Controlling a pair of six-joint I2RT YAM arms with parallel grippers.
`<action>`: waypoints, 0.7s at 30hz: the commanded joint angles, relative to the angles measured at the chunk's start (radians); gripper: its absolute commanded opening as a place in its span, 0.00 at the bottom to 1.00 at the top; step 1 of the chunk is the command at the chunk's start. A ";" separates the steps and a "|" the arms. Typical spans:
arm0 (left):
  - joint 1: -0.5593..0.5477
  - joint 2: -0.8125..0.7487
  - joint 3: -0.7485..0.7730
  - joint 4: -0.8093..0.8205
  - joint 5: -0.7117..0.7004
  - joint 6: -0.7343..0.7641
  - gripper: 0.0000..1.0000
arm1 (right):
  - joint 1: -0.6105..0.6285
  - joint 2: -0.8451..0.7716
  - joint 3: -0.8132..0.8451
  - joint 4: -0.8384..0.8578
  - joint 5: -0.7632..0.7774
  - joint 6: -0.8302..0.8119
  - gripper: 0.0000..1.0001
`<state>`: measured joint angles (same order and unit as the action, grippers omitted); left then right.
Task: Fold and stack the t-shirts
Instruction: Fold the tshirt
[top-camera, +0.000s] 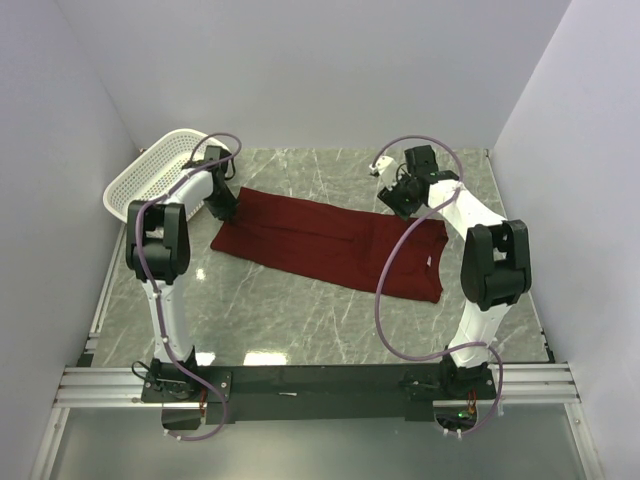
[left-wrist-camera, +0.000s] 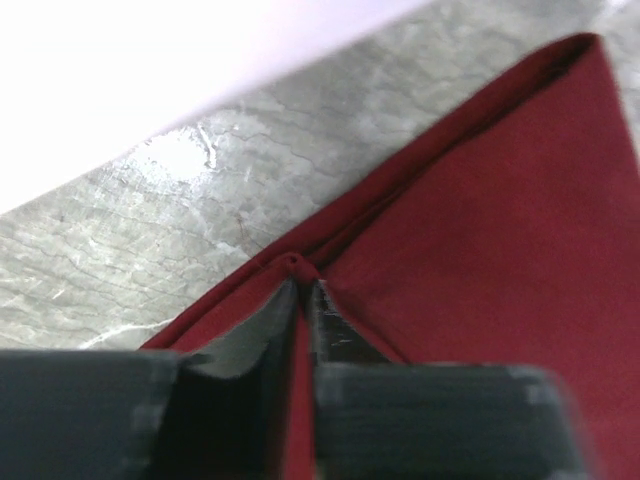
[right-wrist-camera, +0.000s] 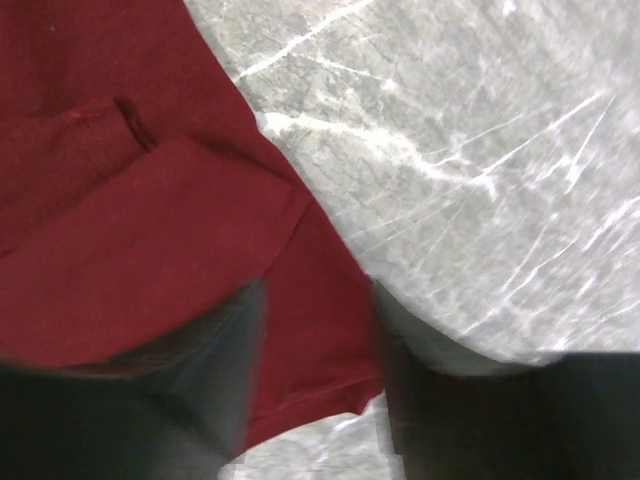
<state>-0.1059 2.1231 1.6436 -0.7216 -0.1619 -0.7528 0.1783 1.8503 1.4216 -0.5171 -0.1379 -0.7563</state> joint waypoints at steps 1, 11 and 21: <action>0.005 -0.094 0.002 0.039 0.019 0.038 0.20 | -0.017 -0.031 0.020 0.015 0.012 0.047 0.61; -0.014 -0.311 -0.093 0.204 0.205 0.136 0.59 | -0.037 -0.195 -0.024 -0.096 -0.278 0.140 0.67; -0.215 -0.385 -0.246 0.439 0.470 0.208 0.63 | -0.118 -0.466 -0.266 -0.172 -0.655 0.206 0.65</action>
<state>-0.2718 1.7767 1.4521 -0.3878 0.1875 -0.5846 0.1200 1.4467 1.1957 -0.6525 -0.6334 -0.5934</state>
